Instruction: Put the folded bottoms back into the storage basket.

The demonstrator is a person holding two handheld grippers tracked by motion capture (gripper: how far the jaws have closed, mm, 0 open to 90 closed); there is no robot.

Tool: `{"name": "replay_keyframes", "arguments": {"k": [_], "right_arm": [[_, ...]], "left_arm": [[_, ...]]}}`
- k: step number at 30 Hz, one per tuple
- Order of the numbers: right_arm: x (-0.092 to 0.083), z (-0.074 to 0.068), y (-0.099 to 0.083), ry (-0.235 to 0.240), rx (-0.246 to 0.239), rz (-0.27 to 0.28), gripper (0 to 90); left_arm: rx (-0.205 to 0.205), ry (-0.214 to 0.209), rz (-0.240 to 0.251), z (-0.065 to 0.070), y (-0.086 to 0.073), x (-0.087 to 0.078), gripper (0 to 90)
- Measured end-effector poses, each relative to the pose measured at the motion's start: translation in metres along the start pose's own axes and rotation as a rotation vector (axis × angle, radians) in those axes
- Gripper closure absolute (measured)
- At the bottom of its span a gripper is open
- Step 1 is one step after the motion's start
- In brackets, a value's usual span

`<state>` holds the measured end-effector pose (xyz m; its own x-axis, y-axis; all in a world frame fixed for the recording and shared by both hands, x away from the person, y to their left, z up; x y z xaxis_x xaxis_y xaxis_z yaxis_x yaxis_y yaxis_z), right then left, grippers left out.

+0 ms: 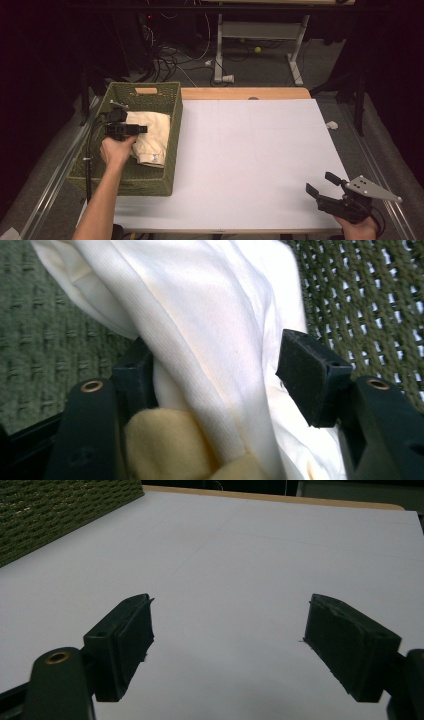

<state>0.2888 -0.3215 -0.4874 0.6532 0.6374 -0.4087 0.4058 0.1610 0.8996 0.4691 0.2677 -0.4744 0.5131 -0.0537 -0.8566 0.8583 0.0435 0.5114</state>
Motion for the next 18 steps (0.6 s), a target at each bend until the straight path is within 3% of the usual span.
{"name": "replay_keyframes", "arguments": {"k": [3, 18], "right_arm": [[0.0, 0.0, 0.0, 0.0, 0.001, -0.001, 20.5], [0.0, 0.0, 0.0, -0.001, 0.001, 0.0, 20.5]], "left_arm": [[0.012, 0.049, 0.005, -0.002, 0.0, -0.003, 34.8], [0.02, 0.047, 0.032, -0.003, -0.001, -0.011, 33.0]]}}
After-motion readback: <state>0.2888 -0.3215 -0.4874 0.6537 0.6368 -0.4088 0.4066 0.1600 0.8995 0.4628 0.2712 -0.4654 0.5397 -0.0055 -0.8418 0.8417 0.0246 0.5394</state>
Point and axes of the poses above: each handheld gripper's, and its own axes: x roughly forward along the jaws, y roughly out of its top, z roughly to its right, the point moved 4 cm from there along x, roughly forward along the jaws, and after that the axes turned 13 degrees about y, right-handed, at the moved point
